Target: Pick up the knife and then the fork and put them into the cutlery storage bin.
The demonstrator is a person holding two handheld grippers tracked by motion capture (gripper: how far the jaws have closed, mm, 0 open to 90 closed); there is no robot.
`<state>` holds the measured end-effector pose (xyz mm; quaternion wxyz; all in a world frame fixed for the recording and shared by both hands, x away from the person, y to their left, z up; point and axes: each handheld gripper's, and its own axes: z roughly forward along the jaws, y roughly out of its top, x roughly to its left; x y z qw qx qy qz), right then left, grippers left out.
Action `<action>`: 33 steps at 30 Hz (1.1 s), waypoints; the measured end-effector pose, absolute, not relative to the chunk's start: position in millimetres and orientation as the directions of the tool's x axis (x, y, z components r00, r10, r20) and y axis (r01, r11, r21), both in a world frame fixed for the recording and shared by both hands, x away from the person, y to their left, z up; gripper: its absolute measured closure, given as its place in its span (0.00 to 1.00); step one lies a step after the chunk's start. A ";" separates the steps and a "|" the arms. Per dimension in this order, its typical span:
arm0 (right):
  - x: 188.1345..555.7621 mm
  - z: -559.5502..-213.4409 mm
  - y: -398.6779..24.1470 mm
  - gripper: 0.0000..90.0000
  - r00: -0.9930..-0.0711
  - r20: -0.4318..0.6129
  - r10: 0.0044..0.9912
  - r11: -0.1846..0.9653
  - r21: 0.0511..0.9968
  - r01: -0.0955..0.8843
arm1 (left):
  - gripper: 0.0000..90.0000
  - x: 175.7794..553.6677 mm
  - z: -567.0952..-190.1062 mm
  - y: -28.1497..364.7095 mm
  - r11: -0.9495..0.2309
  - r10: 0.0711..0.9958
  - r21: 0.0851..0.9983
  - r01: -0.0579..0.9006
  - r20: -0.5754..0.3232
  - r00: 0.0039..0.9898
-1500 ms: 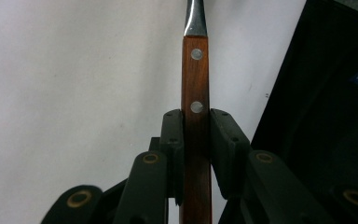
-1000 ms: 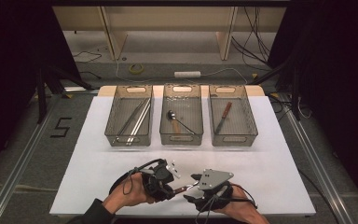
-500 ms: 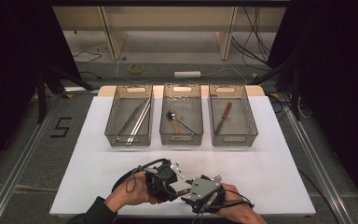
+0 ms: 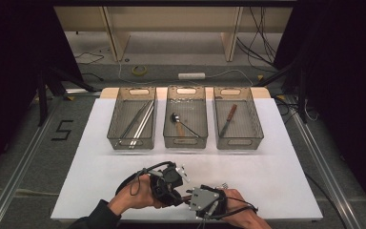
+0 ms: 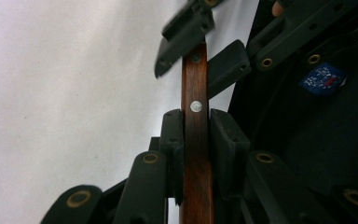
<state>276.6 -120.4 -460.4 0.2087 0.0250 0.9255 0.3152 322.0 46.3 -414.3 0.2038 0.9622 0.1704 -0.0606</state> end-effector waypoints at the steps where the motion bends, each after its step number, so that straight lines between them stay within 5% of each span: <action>1: 275.4 -460.3 -120.3 0.79 -0.907 -0.386 0.170 0.807 0.582 -0.096 | 0.83 321.9 -413.7 46.4 -0.856 0.302 0.378 0.353 -0.187 0.935; 12: 270.7 -460.3 -120.2 0.87 -0.890 -0.450 0.072 0.841 0.508 -0.189 | 0.80 323.8 -408.4 50.0 -0.826 0.301 0.430 0.364 -0.209 0.931; 21: 278.0 -456.0 -131.5 0.87 -0.878 -0.462 0.123 0.844 0.514 -0.152 | 0.37 330.2 -397.8 61.3 -0.729 0.378 0.549 0.409 -0.174 0.909; 33: 292.5 -448.7 -150.4 0.87 -0.866 -0.458 0.200 0.842 0.532 -0.087 | 0.23 334.6 -380.9 85.4 -0.573 0.471 0.713 0.404 -0.117 0.874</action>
